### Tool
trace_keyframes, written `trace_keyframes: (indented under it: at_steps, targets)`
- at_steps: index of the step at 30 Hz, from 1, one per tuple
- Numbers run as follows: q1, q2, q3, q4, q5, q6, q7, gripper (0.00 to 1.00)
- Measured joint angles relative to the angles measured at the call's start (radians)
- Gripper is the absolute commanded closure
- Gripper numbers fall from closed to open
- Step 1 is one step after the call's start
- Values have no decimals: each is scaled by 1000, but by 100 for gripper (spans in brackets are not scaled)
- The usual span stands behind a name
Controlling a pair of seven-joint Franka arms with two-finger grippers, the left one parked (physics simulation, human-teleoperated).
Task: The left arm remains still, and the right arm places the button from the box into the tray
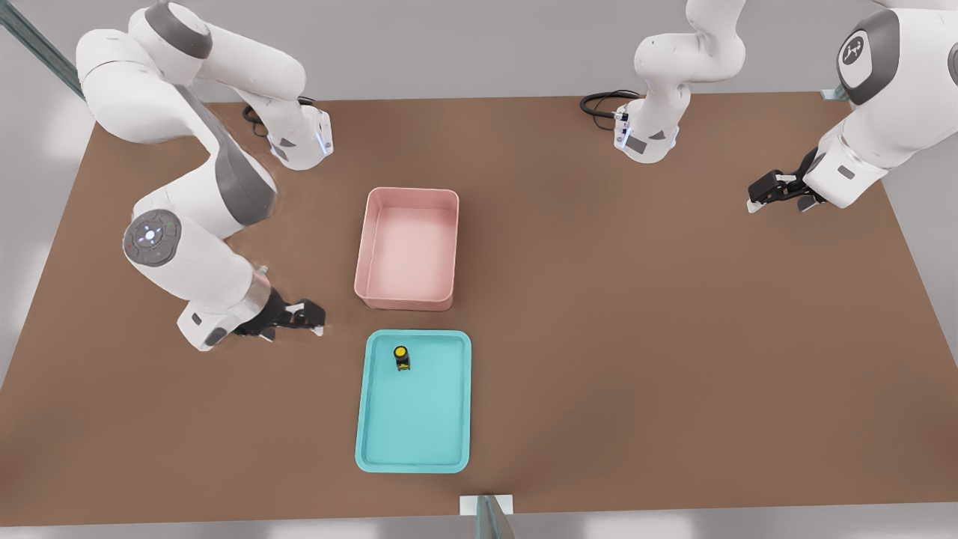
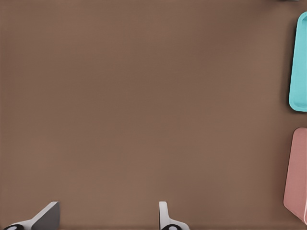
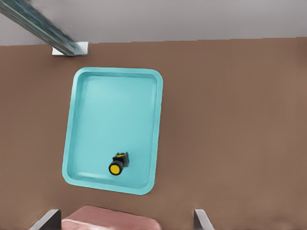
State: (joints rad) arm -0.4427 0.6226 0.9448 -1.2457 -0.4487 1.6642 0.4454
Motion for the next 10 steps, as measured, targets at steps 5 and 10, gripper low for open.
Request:
trace_keyframes:
  at_steps: [5,10]
  targets:
    - [520,-449,-818,-163,220,-218,-130,0]
    - [569,-568,-924,-261,325,-301,-222,0]
